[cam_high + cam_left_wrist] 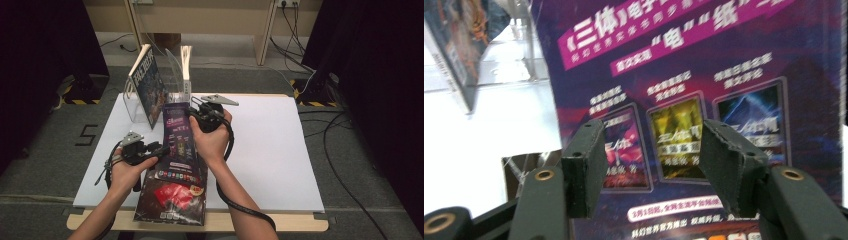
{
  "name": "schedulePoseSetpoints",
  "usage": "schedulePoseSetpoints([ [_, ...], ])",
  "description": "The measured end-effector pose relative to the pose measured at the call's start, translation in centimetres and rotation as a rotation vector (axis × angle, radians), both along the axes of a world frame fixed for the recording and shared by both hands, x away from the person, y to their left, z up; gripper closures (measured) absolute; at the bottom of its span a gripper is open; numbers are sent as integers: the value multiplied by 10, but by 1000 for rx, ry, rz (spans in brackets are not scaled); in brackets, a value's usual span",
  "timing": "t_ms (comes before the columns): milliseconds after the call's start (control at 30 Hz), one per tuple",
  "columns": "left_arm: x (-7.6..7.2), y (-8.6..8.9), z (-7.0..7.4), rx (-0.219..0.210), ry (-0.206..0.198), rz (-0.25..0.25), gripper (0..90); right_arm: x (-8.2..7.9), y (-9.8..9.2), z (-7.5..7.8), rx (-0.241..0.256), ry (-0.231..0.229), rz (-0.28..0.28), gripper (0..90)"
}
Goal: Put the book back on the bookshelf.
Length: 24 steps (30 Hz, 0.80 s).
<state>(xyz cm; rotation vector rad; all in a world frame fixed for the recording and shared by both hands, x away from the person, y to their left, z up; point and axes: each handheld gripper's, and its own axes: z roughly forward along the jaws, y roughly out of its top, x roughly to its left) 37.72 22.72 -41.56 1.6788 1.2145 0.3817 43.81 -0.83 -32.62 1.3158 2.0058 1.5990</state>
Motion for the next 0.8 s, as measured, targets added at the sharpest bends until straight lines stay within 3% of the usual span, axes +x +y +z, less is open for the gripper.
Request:
schedulePoseSetpoints([
  [233, -3, 8, -6, 9, 11, 15, 432, 1, 3, 2, 4, -19, -6, 845],
  [600, -13, 22, -27, -4, 53, 52, 433, 2, 10, 7, 8, -55, -9, 845],
  [800, -14, 23, -27, 6, 48, 54, 433, 3, 12, 11, 13, -65, -11, 845],
])
